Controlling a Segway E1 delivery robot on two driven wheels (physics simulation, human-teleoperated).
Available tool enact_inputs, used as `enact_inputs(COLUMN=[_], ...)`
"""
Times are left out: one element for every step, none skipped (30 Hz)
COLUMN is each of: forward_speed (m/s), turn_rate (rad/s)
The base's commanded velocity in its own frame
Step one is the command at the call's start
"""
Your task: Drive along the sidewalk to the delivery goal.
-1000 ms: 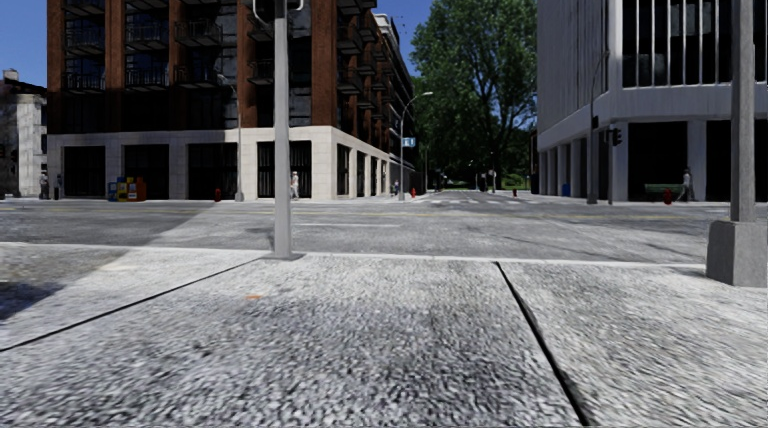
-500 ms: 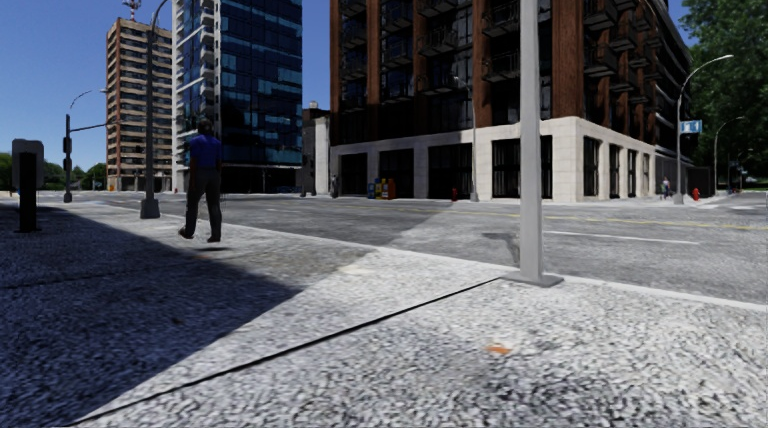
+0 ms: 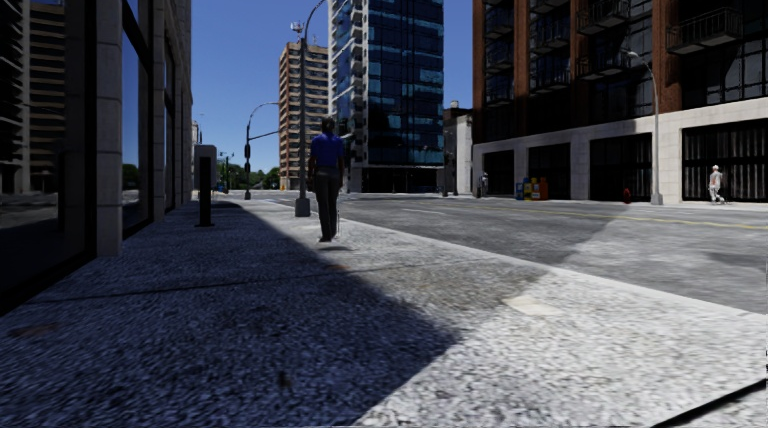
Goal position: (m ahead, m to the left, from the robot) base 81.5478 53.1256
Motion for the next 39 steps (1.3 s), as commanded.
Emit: enact_inputs(forward_speed=[2.0,2.0,2.0,2.0,2.0,2.0,2.0,2.0,2.0,2.0,2.0,2.0,2.0,2.0,2.0,2.0,2.0,2.0,2.0,2.0,2.0,2.0,2.0,2.0,2.0,2.0,2.0,2.0,2.0,2.0,2.0,2.0,2.0,2.0,2.0,2.0,2.0,2.0,2.0], turn_rate=[0.0,0.0,0.0,0.0,0.0,0.0,0.0,0.0,0.0,0.0,0.0,0.0,0.0,0.0,0.0,0.0,0.0,0.0,0.07,0.2,0.34,0.5,0.5,0.69,0.81,0.85,0.85,0.85,0.86,0.86,0.86,0.86,0.86,0.79,0.61,0.46,0.46,0.38,0.26])
